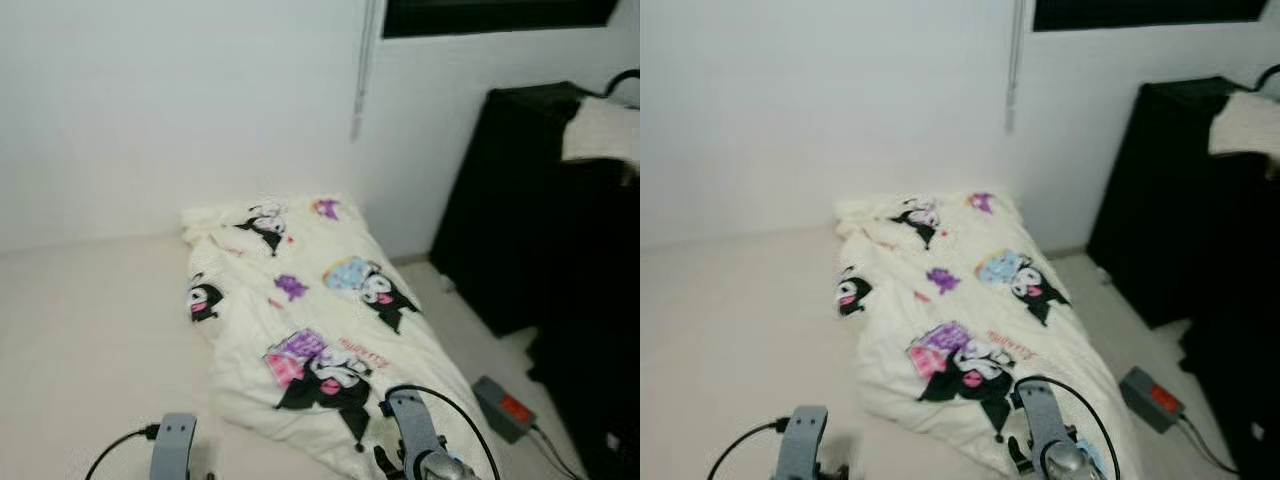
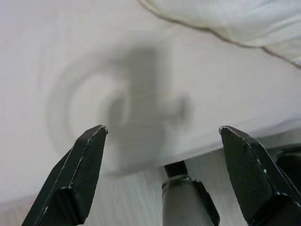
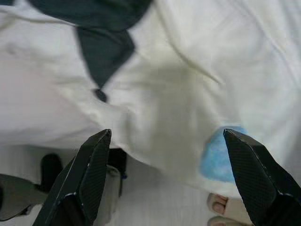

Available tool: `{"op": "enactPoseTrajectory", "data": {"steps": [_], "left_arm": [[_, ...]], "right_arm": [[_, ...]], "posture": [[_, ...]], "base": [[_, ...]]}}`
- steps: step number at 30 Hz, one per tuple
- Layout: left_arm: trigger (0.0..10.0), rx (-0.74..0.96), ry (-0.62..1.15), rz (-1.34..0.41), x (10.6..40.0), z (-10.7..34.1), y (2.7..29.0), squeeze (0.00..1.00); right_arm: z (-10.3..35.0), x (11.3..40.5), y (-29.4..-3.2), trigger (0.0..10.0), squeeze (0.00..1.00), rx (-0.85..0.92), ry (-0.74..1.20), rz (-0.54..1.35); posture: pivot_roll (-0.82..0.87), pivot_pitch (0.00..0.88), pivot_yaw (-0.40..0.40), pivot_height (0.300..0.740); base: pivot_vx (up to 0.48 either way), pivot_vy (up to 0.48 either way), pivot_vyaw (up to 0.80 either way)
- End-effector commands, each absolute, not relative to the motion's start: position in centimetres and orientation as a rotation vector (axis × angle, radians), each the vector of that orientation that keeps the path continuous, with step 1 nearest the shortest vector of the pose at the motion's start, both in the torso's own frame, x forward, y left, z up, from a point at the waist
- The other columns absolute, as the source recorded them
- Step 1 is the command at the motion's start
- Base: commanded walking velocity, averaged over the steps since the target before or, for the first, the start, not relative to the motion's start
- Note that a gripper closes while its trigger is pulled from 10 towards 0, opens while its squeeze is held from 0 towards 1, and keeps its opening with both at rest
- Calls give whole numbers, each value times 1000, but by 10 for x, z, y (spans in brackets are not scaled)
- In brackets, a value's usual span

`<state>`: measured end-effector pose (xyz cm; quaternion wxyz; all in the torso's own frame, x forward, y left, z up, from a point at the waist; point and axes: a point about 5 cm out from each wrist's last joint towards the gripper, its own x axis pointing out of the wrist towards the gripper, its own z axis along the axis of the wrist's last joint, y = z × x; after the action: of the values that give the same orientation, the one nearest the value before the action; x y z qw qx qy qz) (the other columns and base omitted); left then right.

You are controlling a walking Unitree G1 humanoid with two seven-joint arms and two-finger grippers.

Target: Clean up the room

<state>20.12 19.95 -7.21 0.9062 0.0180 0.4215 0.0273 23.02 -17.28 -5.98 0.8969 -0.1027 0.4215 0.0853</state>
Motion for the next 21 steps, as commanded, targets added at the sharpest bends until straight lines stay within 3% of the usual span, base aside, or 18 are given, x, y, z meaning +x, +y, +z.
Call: {"op": "enactPoseTrajectory", "data": {"steps": [1, 11, 21], "left_arm": [[10000, 28, 863, 90, 201, -71, 205, 0], [10000, -50, 604, 143, 263, -26, 215, 0], [10000, -220, 424, -38, 306, 11, 180, 0]], "right_arm": [[-60, 230, -169, 10000, 0, -205, 869, 181], [-61, 229, -176, 10000, 0, -223, 893, 139], [-51, 241, -184, 10000, 0, -200, 840, 92]], "posture": [[-68, 0, -11, 737], [-66, 0, -13, 717], [-87, 0, -2, 677]], "base": [[0, 0, 0], [0, 0, 0], [0, 0, 0]]}}
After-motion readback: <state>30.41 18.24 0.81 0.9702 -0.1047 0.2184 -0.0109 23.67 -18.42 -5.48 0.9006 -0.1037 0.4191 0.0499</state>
